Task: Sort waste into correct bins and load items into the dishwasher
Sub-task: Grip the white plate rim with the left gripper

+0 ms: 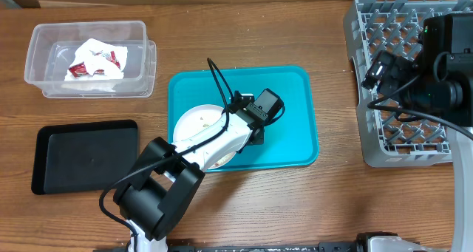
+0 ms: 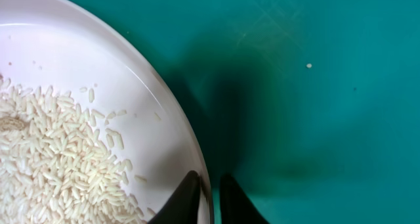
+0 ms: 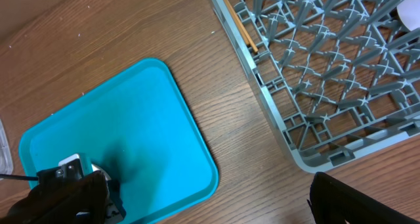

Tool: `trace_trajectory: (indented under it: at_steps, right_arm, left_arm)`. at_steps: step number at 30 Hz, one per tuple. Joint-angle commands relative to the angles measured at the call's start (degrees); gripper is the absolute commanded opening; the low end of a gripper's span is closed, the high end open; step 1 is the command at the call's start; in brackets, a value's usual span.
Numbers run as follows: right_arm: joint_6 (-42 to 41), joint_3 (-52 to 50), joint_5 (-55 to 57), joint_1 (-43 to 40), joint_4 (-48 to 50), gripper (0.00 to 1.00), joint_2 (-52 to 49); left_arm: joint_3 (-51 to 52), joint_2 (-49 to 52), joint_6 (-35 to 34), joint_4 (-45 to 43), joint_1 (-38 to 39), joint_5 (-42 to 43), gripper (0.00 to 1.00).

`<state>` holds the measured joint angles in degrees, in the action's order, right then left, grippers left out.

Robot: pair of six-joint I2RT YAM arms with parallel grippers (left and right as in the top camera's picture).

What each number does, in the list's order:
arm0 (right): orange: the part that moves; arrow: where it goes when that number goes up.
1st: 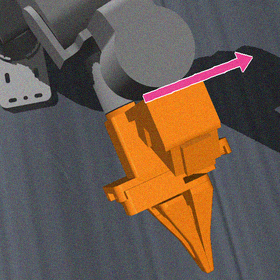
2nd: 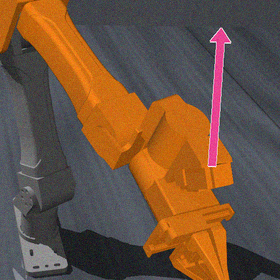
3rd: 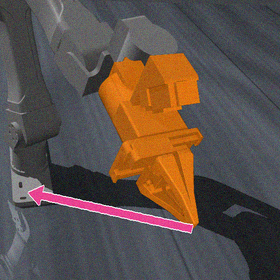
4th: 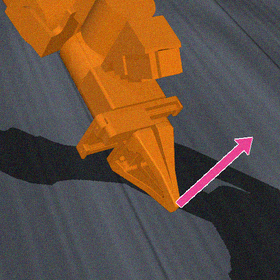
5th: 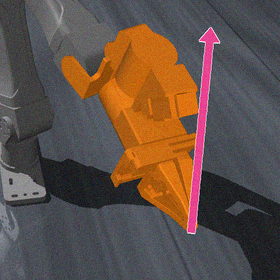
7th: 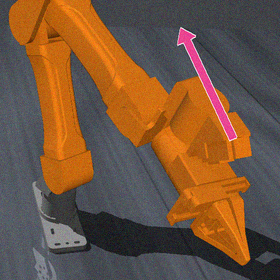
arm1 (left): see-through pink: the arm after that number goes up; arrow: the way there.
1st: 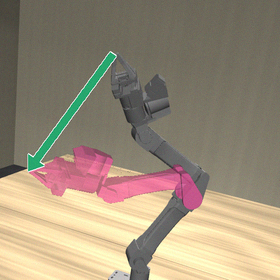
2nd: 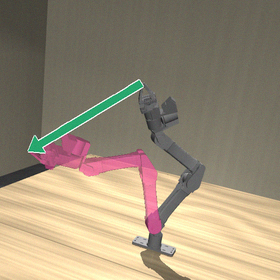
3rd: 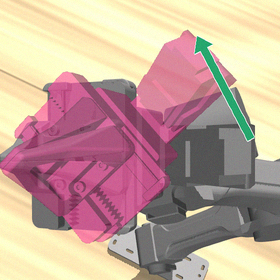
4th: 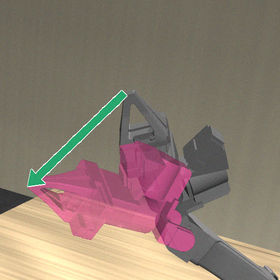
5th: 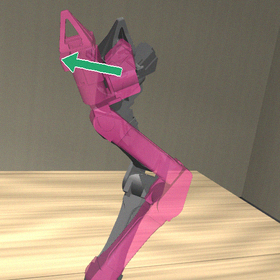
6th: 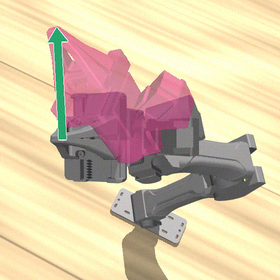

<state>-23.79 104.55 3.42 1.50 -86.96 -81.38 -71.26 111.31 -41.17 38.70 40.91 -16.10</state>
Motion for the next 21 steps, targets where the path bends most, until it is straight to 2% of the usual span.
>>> trace_trajectory:
  at_steps: [1,7,12,21]
  right_arm:
    - [-0.26,0.07,0.35,-0.17,0.35,1.0,0.37]
    - [-0.26,0.07,0.35,-0.17,0.35,1.0,0.37]
    - [-0.26,0.07,0.35,-0.17,0.33,1.0,0.37]
    - [-0.26,0.07,0.33,-0.17,0.33,1.0,0.37]
  left_arm:
    - [0.72,0.92,0.48,-0.17,0.39,-0.83,0.13]
    - [0.55,0.92,1.2,0.07,0.37,-0.85,0.04]
    - [-1.16,0.9,1.36,3.37,0.37,-0.9,0.04]
    - [-8.94,0.9,0.57,14.56,0.37,-2.34,0.04]
